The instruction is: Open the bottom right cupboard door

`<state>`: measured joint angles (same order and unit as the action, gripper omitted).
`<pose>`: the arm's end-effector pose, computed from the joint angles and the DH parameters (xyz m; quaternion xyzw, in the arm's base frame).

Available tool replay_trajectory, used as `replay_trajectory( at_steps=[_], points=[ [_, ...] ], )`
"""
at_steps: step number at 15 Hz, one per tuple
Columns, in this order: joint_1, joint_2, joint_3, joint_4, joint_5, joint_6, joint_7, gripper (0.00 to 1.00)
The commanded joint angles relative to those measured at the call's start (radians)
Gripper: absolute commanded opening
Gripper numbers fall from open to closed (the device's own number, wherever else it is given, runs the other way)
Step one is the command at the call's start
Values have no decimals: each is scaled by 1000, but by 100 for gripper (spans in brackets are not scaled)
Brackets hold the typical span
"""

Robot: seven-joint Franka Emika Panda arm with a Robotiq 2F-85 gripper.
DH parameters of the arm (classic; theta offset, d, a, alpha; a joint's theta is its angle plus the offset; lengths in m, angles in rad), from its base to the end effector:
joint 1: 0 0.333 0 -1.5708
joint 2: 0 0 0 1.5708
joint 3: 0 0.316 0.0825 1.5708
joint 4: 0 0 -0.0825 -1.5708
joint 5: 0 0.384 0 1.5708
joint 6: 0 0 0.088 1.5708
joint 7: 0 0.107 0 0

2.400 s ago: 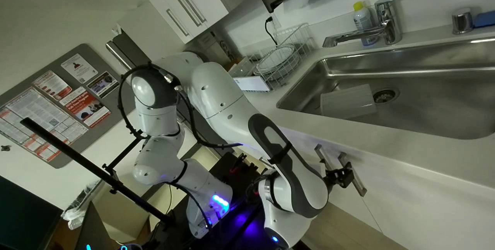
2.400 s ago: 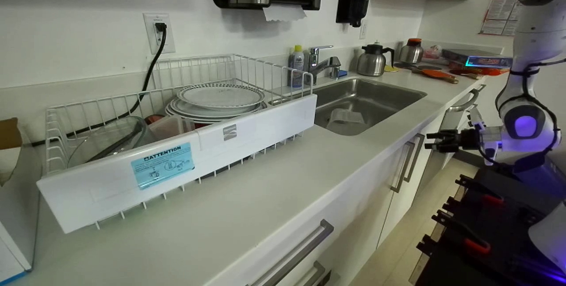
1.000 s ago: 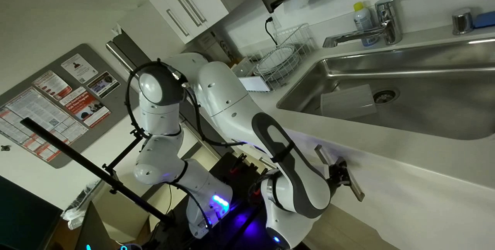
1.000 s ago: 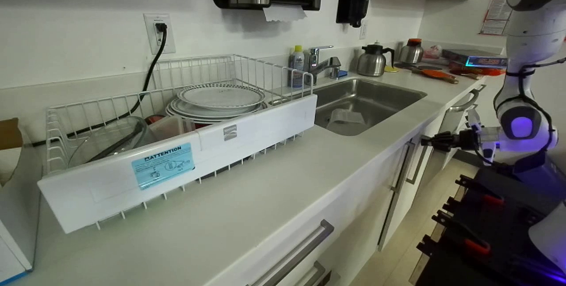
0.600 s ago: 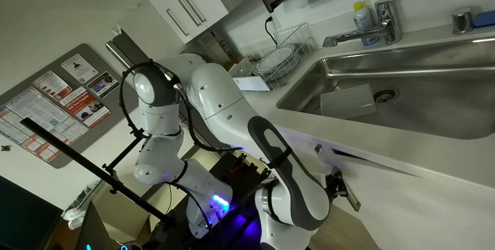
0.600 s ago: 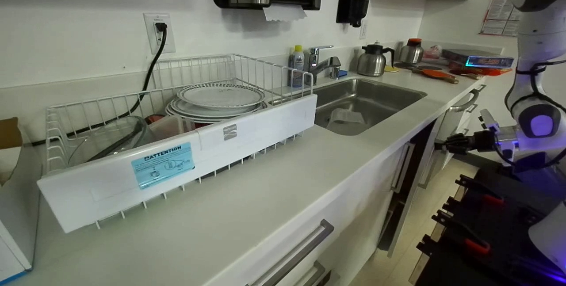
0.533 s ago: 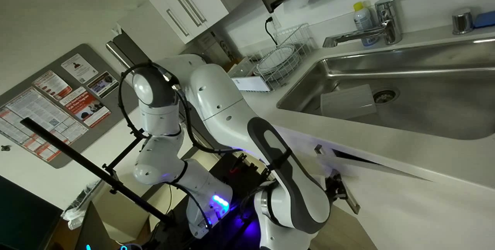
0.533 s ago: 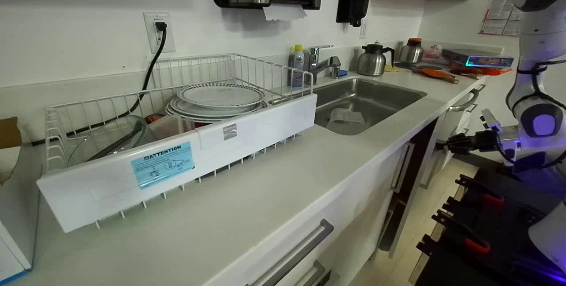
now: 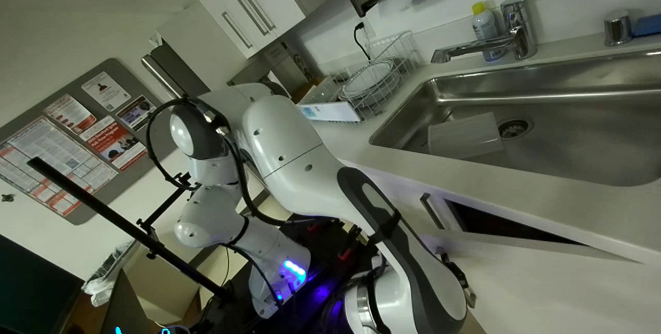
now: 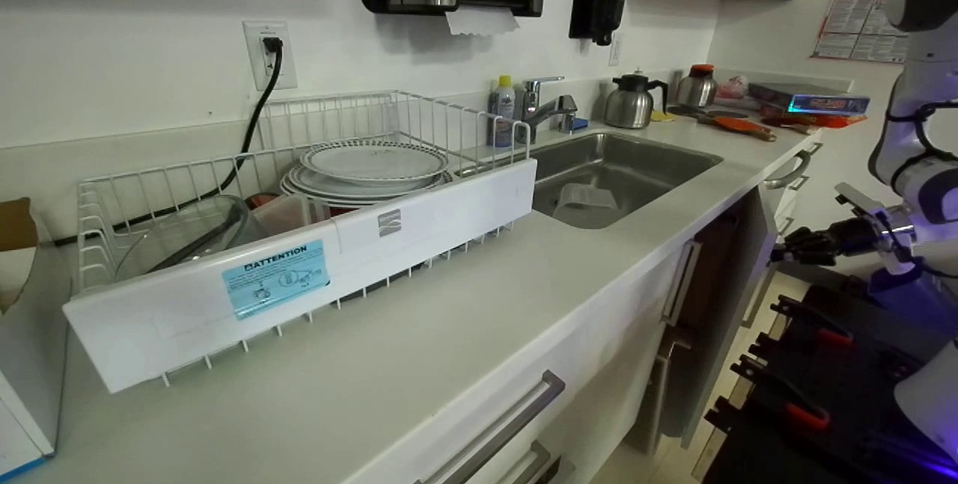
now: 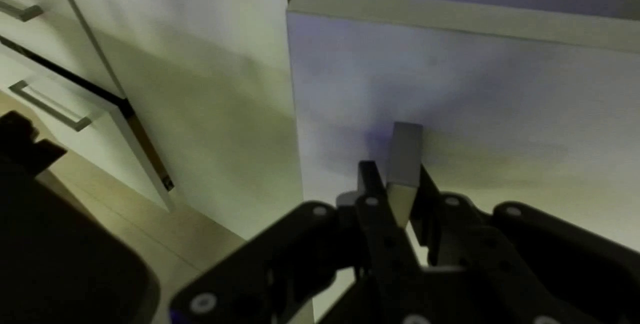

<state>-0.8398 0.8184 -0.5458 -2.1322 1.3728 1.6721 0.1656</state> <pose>0.1403 -0.4419 0.0465 -0.2383 0.8350 0.1220 0.4807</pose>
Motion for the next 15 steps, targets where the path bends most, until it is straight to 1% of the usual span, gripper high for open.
replay_trajectory(
  at_steps=[1, 6, 10, 13, 15],
  points=[
    [-108, 0, -22, 149, -106, -109, 95, 4],
    [-252, 49, -9, 276, -220, -168, 101, 4],
    [-367, 65, 18, 407, -285, -210, 168, 4],
    [-429, 104, 58, 534, -357, -222, 191, 4],
    [-451, 125, 82, 596, -405, -219, 203, 4]
  ],
)
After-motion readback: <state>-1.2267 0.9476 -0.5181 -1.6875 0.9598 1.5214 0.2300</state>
